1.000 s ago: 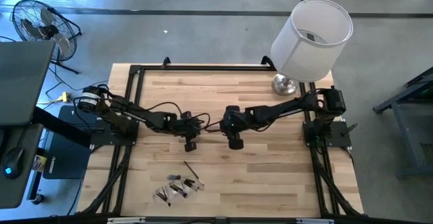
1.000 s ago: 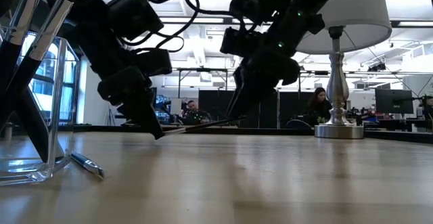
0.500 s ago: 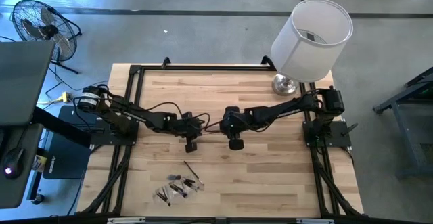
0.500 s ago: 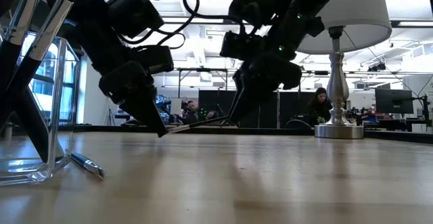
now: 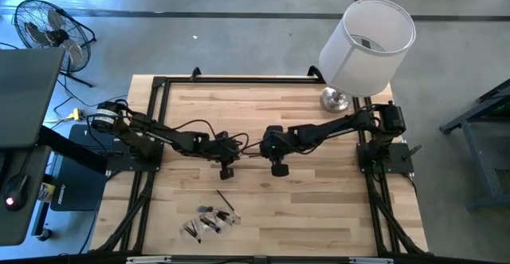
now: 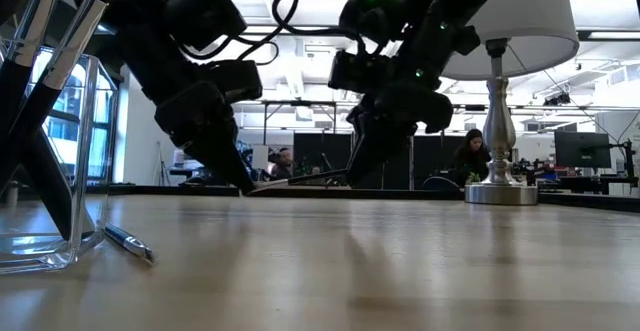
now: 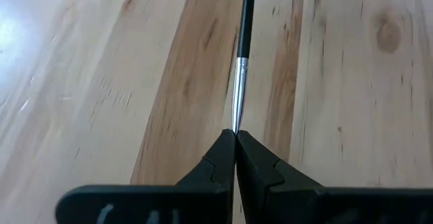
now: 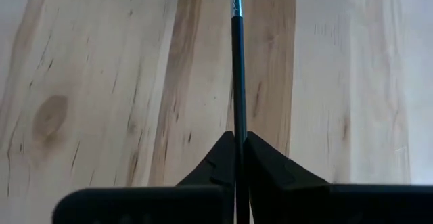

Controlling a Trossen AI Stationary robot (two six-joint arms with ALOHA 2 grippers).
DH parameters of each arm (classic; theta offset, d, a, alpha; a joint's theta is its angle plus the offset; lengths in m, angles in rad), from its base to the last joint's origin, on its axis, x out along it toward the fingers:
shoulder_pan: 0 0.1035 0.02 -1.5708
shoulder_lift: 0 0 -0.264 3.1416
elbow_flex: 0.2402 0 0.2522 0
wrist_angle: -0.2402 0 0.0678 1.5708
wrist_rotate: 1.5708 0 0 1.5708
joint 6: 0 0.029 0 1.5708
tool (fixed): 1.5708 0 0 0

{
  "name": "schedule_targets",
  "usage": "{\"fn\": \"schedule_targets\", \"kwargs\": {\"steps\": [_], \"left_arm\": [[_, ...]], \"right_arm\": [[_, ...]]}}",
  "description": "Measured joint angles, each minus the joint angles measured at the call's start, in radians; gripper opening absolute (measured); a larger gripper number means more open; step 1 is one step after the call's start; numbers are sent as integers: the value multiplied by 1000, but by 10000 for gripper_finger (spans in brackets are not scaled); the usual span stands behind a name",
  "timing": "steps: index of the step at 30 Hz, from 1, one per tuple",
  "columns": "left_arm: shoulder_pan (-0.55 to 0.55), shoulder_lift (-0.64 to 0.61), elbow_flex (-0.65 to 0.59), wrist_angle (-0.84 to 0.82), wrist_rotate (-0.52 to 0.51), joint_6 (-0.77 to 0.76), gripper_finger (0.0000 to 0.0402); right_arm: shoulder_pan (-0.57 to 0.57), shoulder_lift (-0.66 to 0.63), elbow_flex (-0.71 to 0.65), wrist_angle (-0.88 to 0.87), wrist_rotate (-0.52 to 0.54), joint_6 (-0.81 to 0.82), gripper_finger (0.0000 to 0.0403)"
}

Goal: Pick & Place Makeup Supplies
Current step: Put the silver makeup brush into the transparent organizer

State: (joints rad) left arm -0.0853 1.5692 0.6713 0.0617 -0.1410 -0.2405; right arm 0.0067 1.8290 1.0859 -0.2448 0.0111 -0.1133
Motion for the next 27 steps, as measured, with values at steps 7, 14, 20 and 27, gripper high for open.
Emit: {"fn": "schedule_targets", "kwargs": {"steps": [7, 14, 20, 27], "left_arm": [[0, 0, 0, -1, 4, 0, 1], [0, 0, 1, -1, -20, 35, 46], [0, -7, 1, -6, -87, 37, 113], [32, -175, 0, -21, -292, 223, 142]], "right_arm": [[0, 0, 0, -2, 16, 4, 8], [0, 0, -1, -13, 21, 11, 8], [-10, -1, -1, -55, 45, 61, 8], [-33, -29, -33, -176, 41, 201, 8]]}}
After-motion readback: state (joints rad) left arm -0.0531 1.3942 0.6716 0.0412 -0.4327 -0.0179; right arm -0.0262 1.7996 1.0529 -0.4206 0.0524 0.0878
